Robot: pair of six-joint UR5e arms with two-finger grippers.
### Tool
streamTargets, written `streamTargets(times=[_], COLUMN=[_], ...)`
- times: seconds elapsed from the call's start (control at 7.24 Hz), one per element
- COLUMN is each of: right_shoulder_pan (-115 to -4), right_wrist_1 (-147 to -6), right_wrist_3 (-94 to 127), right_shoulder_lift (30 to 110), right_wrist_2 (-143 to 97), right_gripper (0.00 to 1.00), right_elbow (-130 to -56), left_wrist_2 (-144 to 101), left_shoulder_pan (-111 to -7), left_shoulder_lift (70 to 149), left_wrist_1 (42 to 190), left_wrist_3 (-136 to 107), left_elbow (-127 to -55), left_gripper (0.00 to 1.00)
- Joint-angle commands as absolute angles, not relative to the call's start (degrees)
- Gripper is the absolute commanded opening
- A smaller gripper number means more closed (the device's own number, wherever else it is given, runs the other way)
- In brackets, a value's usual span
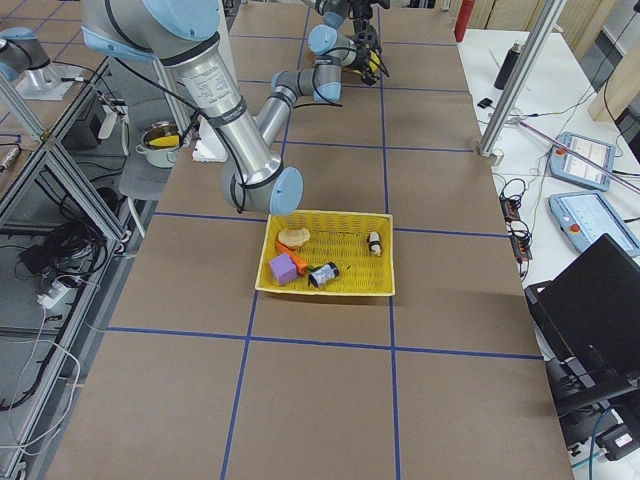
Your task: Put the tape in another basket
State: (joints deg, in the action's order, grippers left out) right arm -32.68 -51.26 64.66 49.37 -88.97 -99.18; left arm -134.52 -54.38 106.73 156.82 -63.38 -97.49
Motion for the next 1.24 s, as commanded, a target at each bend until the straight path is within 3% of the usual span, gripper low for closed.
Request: streamTargets(times=[0.0,0.55,0.83,1.11], right_shoulder_pan=[-41.35,-57.89,-63.78,-70.37], right_wrist_1=[-51.50,-51.86,-54.12,-60.09], right_wrist_3=[63.55,52.75,47.85,36.18], right_shoulder_lift=[53.33,59.33,59.50,61.16], right_wrist_2=[-97.78,-112.39,-117.74,-122.76], right_gripper=[1.00,1.00,1.00,1.00], right_elbow=[-99.14,-94.68,-90.46,-88.68], left_wrist_2=[-136.13,-141.07,-139.84,-135.99], left_shoulder_pan=[-56.15,-61.00,-62.74,-65.90], left_shoulder_lift=[101.28,88.70,88.24,88.24], left_wrist_1=[163.26,174.69,176.22,176.31], left_wrist_3=[-67.31,-68.02,-71.79,-73.12], left_elbow=[-97.56,-97.38,-96.60,-91.43], left_gripper=[0.00,0.00,0.00,0.00])
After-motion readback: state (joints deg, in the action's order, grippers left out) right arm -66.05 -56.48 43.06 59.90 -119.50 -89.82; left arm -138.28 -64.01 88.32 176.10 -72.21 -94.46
